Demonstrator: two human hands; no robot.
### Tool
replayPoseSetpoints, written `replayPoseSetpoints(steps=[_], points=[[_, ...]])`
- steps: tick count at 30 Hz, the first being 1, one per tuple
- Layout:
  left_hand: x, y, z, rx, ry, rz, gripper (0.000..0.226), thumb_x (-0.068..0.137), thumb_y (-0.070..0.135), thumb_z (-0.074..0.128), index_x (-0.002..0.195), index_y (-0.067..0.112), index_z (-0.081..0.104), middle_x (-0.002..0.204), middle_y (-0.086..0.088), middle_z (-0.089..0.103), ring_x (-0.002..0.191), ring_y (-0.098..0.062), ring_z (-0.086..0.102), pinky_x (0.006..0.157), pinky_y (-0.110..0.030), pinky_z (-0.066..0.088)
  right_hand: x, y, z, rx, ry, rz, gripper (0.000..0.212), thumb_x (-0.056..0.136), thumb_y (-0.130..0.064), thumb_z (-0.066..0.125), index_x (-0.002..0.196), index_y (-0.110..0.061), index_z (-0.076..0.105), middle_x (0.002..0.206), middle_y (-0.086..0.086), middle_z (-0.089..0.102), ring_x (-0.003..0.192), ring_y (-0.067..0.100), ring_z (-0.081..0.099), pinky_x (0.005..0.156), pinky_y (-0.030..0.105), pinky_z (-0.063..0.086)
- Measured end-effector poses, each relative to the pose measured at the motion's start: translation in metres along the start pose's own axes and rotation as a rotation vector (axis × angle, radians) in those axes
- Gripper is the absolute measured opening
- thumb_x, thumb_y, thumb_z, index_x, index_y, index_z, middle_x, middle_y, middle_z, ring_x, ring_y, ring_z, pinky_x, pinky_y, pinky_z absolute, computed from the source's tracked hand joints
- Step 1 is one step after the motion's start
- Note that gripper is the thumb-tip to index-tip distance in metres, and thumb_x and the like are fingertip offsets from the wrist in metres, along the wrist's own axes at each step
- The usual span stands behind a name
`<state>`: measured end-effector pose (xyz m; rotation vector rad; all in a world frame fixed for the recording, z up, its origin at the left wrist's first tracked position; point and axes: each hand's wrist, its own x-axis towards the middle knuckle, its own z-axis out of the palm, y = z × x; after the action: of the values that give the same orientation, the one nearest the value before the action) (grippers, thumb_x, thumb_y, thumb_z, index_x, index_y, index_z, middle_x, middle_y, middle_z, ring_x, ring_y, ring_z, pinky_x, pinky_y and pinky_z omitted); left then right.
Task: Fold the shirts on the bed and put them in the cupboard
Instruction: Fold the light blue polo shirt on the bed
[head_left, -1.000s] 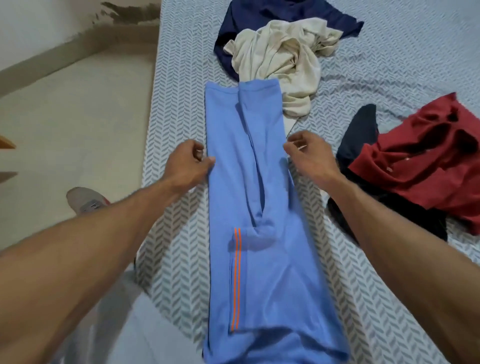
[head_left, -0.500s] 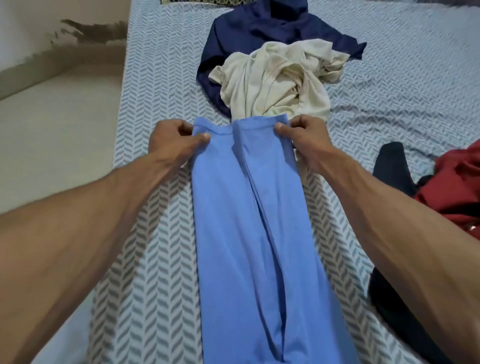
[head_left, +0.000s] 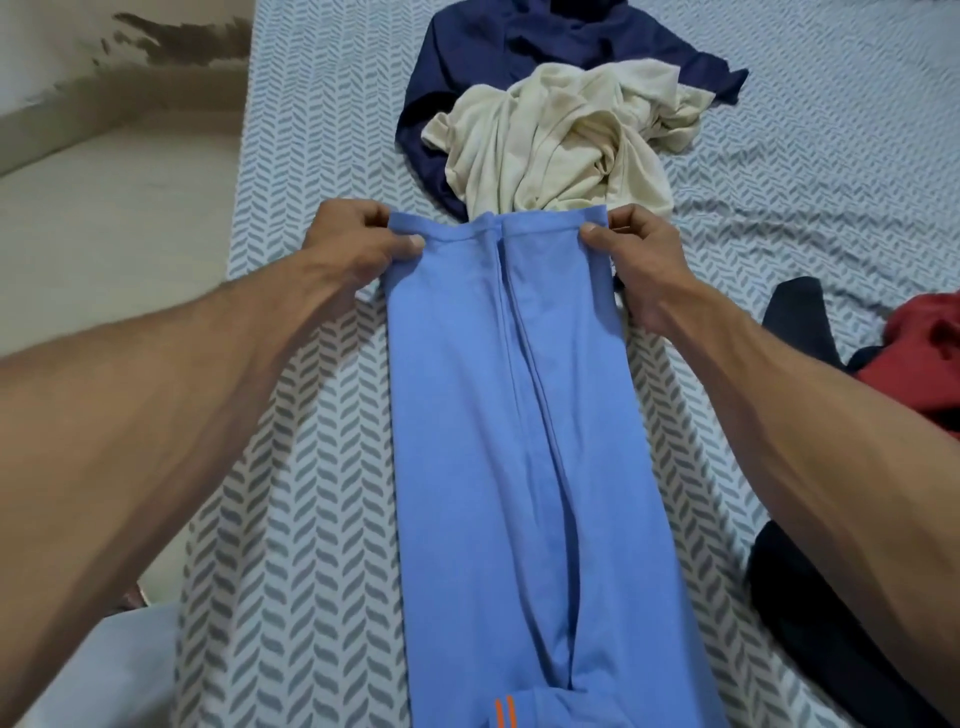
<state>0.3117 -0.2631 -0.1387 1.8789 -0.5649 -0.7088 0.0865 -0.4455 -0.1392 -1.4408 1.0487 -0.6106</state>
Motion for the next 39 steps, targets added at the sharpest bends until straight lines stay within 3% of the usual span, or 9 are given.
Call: replayPoseSetpoints(steps=[4, 9, 14, 18, 23, 26, 29, 32, 39], points=[[-0.025, 0.007, -0.012, -0.194, 0.038, -0.018, 0.020, 0.077, 0.001, 0.082, 0.073, 0.016, 0.069, 0.076, -0.006, 0.070, 0.069, -0.018, 0.067, 0.067, -0.035, 0.056, -0.020, -0.024, -0.007, 0.115, -0.018, 0.065, 0.016, 0.088, -0.010, 0.072, 0.080, -0.021, 0.063, 0.076, 0.000, 0.067, 0.066, 0.017, 0.060, 0.060, 0.032, 0.041], [-0.086, 0.025, -0.017, -0.190, 0.006, 0.057, 0.024, 0.073, -0.007, 0.082, 0.071, 0.009, 0.065, 0.063, -0.004, 0.064, 0.053, -0.007, 0.060, 0.052, -0.020, 0.048, -0.069, -0.050, -0.030, 0.004, -0.086, 0.033, 0.023, 0.090, -0.002, 0.068, 0.076, -0.019, 0.061, 0.066, 0.000, 0.060, 0.058, 0.016, 0.056, 0.063, 0.035, 0.040], [-0.151, 0.024, -0.032, 0.073, -0.103, 0.204, 0.017, 0.070, 0.005, 0.086, 0.073, 0.013, 0.071, 0.073, -0.014, 0.071, 0.068, -0.013, 0.062, 0.066, -0.028, 0.048, -0.127, -0.042, -0.060, -0.233, -0.180, -0.169, 0.027, 0.085, 0.011, 0.068, 0.078, -0.014, 0.062, 0.063, -0.014, 0.067, 0.058, -0.004, 0.058, 0.058, 0.011, 0.044], [-0.191, 0.002, -0.043, 0.342, -0.196, 0.312, 0.010, 0.066, 0.022, 0.081, 0.072, 0.020, 0.073, 0.072, 0.002, 0.073, 0.070, -0.006, 0.066, 0.071, -0.028, 0.051, -0.163, -0.001, -0.089, -0.564, -0.237, -0.231, 0.021, 0.074, -0.003, 0.075, 0.077, -0.022, 0.068, 0.082, -0.009, 0.070, 0.076, -0.002, 0.061, 0.077, 0.022, 0.046], [-0.205, -0.032, -0.044, 0.366, -0.406, 0.187, 0.029, 0.060, 0.023, 0.084, 0.086, 0.022, 0.070, 0.070, 0.001, 0.066, 0.058, -0.008, 0.057, 0.063, -0.029, 0.048, -0.181, 0.026, -0.098, -0.502, -0.388, -0.099, 0.021, 0.059, -0.025, 0.073, 0.078, -0.017, 0.068, 0.089, -0.002, 0.066, 0.078, 0.012, 0.060, 0.074, 0.027, 0.045], [-0.190, -0.037, -0.038, 0.219, -0.224, 0.150, 0.036, 0.067, 0.034, 0.080, 0.095, 0.019, 0.064, 0.070, -0.002, 0.060, 0.060, -0.012, 0.052, 0.060, -0.031, 0.043, -0.164, 0.024, -0.085, -0.280, -0.250, 0.014, 0.022, 0.077, -0.022, 0.076, 0.088, -0.007, 0.065, 0.083, 0.003, 0.067, 0.073, 0.009, 0.061, 0.071, 0.027, 0.045], [-0.167, -0.038, -0.028, 0.237, -0.068, 0.117, 0.030, 0.087, 0.025, 0.076, 0.113, 0.020, 0.061, 0.079, -0.004, 0.060, 0.068, -0.015, 0.055, 0.068, -0.037, 0.047, -0.139, 0.027, -0.068, -0.274, -0.189, 0.155, 0.031, 0.081, -0.036, 0.080, 0.102, -0.018, 0.069, 0.101, -0.002, 0.072, 0.097, 0.017, 0.067, 0.087, 0.036, 0.051], [-0.146, -0.034, -0.018, 0.348, -0.048, 0.096, 0.038, 0.091, 0.025, 0.072, 0.125, 0.015, 0.059, 0.082, 0.002, 0.054, 0.069, -0.012, 0.051, 0.062, -0.027, 0.044, -0.123, 0.027, -0.051, -0.316, -0.141, 0.250, 0.033, 0.083, -0.036, 0.081, 0.105, -0.016, 0.067, 0.102, -0.003, 0.067, 0.089, 0.014, 0.062, 0.073, 0.031, 0.048], [-0.135, -0.020, -0.018, 0.459, -0.164, 0.018, 0.015, 0.081, 0.013, 0.080, 0.087, 0.011, 0.066, 0.069, -0.001, 0.057, 0.059, -0.011, 0.049, 0.055, -0.028, 0.040, -0.121, 0.013, -0.046, -0.308, -0.152, 0.340, 0.033, 0.071, -0.017, 0.084, 0.067, -0.019, 0.051, 0.066, 0.006, 0.052, 0.059, 0.021, 0.049, 0.058, 0.033, 0.039]])
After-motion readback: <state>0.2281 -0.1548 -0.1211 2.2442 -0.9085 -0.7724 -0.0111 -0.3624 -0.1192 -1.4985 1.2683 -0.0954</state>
